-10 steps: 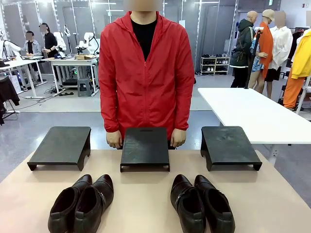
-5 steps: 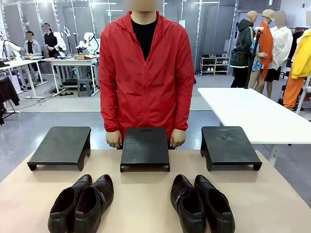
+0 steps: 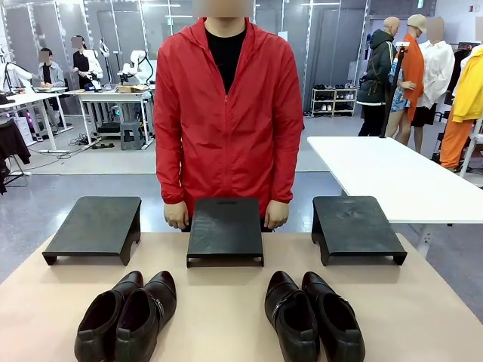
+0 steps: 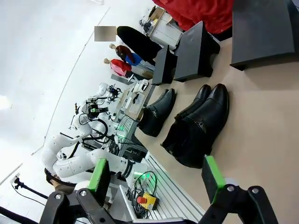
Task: Place the shoes on the stand as instructed by the person.
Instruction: Pick up one pair of Shoes and place it on the Shoes Stand indicated by the person.
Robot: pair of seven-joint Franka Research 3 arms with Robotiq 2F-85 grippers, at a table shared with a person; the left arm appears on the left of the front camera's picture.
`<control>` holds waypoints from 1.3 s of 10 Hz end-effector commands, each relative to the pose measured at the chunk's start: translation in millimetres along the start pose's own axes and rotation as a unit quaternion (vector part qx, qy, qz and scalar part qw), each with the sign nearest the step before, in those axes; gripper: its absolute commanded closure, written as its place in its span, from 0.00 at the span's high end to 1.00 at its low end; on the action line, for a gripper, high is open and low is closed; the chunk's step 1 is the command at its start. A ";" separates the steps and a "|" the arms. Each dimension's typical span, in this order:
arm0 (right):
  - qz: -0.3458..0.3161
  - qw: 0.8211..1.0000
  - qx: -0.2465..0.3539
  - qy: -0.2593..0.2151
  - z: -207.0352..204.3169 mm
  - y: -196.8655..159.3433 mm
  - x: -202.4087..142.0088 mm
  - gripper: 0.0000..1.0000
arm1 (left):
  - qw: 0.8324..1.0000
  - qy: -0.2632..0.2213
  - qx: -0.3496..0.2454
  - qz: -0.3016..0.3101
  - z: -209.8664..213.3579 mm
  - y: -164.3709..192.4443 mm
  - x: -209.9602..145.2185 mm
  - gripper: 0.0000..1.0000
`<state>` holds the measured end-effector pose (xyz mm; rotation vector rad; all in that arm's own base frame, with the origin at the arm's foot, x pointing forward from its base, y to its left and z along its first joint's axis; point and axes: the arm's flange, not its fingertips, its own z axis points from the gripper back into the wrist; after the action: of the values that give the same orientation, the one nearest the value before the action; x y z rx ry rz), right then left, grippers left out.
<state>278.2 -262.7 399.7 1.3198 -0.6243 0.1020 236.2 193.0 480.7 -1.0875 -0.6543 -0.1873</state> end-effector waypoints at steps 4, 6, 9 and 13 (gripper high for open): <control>0.001 1.000 0.004 0.000 0.5 0.1 -1.6 1.00 | 1.000 -0.006 -0.011 -0.010 -0.4 0.1 2.3 1.00; 0.001 1.000 0.004 0.000 0.5 0.1 -1.6 1.00 | 1.000 -0.006 -0.011 -0.010 -0.4 0.1 2.3 1.00; 0.001 1.000 0.004 0.000 0.5 0.1 -1.6 1.00 | 1.000 -0.006 -0.011 -0.010 -0.4 0.1 2.3 1.00; 0.001 1.000 0.004 0.000 0.5 0.1 -1.6 1.00 | 1.000 -0.006 -0.011 -0.010 -0.4 0.1 2.3 1.00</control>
<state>277.8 -262.9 399.9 1.3177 -0.6238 0.1007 236.5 191.5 482.7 -1.0907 -0.6577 -0.1839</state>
